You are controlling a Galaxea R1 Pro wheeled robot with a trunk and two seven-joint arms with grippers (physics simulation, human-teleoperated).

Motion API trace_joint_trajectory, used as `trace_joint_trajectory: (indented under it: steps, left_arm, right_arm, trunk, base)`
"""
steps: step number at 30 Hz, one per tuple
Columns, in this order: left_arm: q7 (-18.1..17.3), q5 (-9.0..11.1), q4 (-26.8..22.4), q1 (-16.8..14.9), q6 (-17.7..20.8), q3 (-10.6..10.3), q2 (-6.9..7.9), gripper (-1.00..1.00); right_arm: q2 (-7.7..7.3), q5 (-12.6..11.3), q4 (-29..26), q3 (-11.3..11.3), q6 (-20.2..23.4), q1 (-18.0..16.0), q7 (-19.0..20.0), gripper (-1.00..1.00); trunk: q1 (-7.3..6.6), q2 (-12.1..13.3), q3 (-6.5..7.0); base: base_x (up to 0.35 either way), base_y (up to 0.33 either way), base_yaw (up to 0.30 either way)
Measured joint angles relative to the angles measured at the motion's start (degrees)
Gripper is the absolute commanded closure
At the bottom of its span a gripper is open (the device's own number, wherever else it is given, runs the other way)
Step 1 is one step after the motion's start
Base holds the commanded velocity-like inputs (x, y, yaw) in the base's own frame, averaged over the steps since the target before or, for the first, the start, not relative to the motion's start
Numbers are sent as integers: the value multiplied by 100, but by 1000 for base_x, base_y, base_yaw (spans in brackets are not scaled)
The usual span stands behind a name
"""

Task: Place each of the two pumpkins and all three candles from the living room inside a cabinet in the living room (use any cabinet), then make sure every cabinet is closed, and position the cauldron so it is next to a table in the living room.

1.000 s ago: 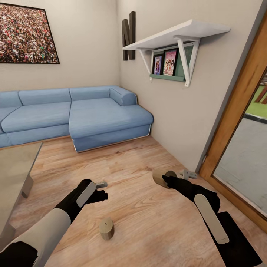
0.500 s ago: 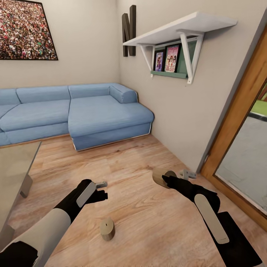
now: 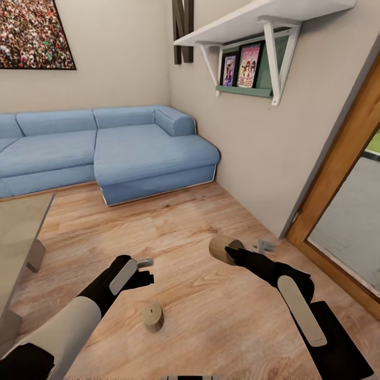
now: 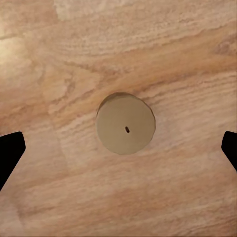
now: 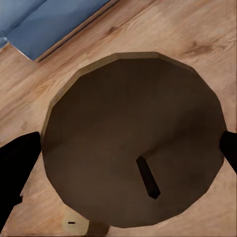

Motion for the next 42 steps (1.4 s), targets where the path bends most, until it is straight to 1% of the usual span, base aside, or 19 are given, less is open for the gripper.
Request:
trace_joint_trajectory:
  steps: [1,2,3,4,5,7,9,10,11,12,15,17,20,26,29,31,34,36,42]
  left_arm:
    - [0,0,2,0,0,0,-6,-100]
    - [0,0,3,-1,0,0,-9,-100]
    - [0,0,2,-1,0,0,-12,-100]
    - [0,-1,2,-2,0,0,-13,-100]
    - [-3,0,1,-2,0,0,-17,-100]
    - [-16,0,0,-3,0,0,-25,-100]
    - [-52,-3,0,-4,0,0,-58,-100]
    - [-57,-5,0,-4,0,0,-64,-100]
    - [-65,-9,-1,-4,1,0,-72,-100]
    - [-68,-11,0,-4,1,0,-76,-100]
    - [-75,-16,-1,-4,-1,0,-88,-100]
    - [-77,-20,-1,-3,-4,0,-88,-100]
    - [-78,-24,0,-2,-10,0,-92,-100]
    - [-84,-33,-2,-4,-39,0,-96,-100]
    - [-120,-32,-1,-5,-234,-2,-92,-100]
    - [-272,-32,1,-5,-336,-4,-88,-100]
    - [-607,-39,7,0,-447,-8,-83,-100]
    - [-705,-38,8,2,-503,-9,-81,-100]
    - [-791,-37,40,2,-556,-9,-79,-100]
  right_arm:
    - [-1,-31,-2,-19,-10,0,247,100]
    - [-1,-10,-1,-40,-6,0,383,100]
    - [1,3,-1,-106,3,-1,645,100]
    - [1,-28,-2,-147,3,-1,772,100]
    - [-5,-58,-4,-243,7,-2,1026,100]
    - [-13,-158,-5,-372,13,-1,1342,100]
    - [-32,-517,-10,-676,65,21,2089,100]
    - [-40,-542,-7,-758,101,38,2250,100]
    - [-55,-627,-6,-916,208,80,2519,100]
    - [-61,-694,-7,-1000,273,101,2634,100]
    - [-76,-793,-7,-1353,460,156,2983,100]
    - [-86,-818,-7,-1471,512,176,3113,100]
    - [-93,-834,-7,-1545,544,223,3236,100]
    - [-98,-843,-7,-1588,563,256,3318,100]
    - [-98,-844,-7,-1594,569,261,3329,100]
    - [-98,-845,-7,-1596,567,262,3332,100]
    - [-99,-844,-7,-1597,572,262,3334,100]
    - [-99,-845,-7,-1593,573,263,3334,100]
    - [-99,-844,-7,-1589,574,263,3335,100]
  trunk:
    - [2,-1,-22]
    - [5,-3,-44]
    - [8,-4,-66]
    - [10,-6,-89]
    - [13,-7,-111]
    - [18,-10,-155]
    - [23,-13,-199]
    - [26,-14,-222]
    - [28,-15,-244]
    - [31,-16,-266]
    - [38,-21,-333]
    - [44,-23,-377]
    - [52,-27,-444]
    - [67,-35,-577]
    - [75,-39,-643]
    - [80,-42,-688]
    - [88,-46,-754]
    - [93,-49,-798]
    - [108,-57,-931]
  base:
    - [0,0,0]
    - [0,0,0]
    - [0,0,0]
    - [0,0,0]
    - [0,0,0]
    - [0,0,0]
    - [0,0,0]
    - [0,0,0]
    - [0,0,0]
    - [0,0,0]
    - [0,0,0]
    - [0,0,0]
    - [0,0,0]
    - [0,0,0]
    - [0,0,0]
    - [0,0,0]
    - [0,0,0]
    - [0,0,0]
    - [0,0,0]
